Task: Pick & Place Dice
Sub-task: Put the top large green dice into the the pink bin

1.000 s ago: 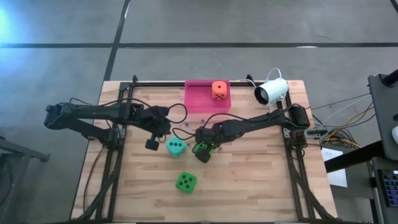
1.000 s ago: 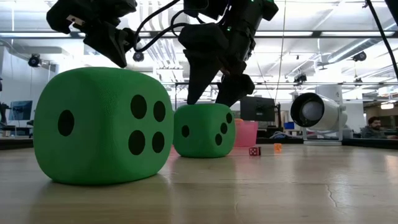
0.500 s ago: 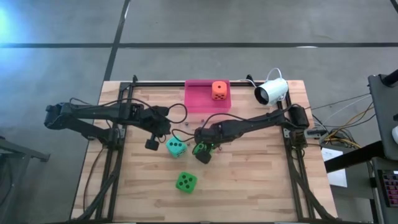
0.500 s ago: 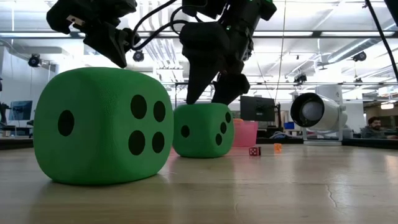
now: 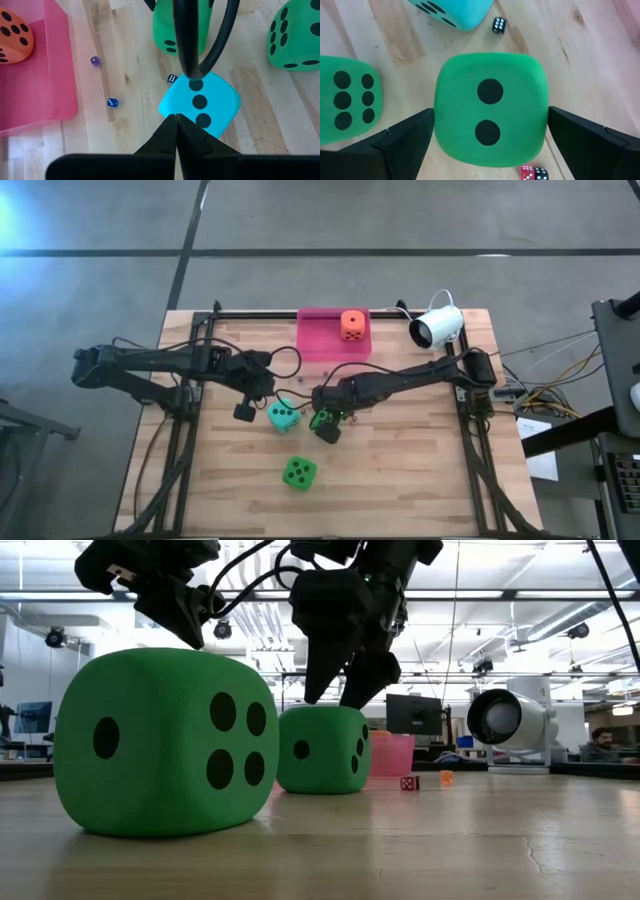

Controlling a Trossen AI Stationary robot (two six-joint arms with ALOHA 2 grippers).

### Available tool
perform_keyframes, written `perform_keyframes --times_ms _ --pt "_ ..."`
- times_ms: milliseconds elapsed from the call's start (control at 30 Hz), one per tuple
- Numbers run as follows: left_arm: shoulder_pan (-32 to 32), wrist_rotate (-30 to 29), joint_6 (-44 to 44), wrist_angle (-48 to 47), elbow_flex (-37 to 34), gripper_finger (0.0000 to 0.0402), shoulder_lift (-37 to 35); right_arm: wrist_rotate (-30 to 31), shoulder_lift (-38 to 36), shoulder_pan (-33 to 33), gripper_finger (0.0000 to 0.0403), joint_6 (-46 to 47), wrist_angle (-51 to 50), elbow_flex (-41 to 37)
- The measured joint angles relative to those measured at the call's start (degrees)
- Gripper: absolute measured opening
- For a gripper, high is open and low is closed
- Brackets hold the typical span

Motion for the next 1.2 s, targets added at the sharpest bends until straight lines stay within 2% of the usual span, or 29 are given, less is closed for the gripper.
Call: perform_keyframes --times_ms 667,1200 --pt "0.02 -0.02 -0.26 0.0 0.0 0.0008 0.0 1.5 0.36 1.03 0.038 -8.78 0.29 0.95" --pt "0.02 -0.02 -0.29 -0.01 -0.02 0.0008 0.0 1.62 2.15 1.2 0.038 -10.64 1.16 1.12"
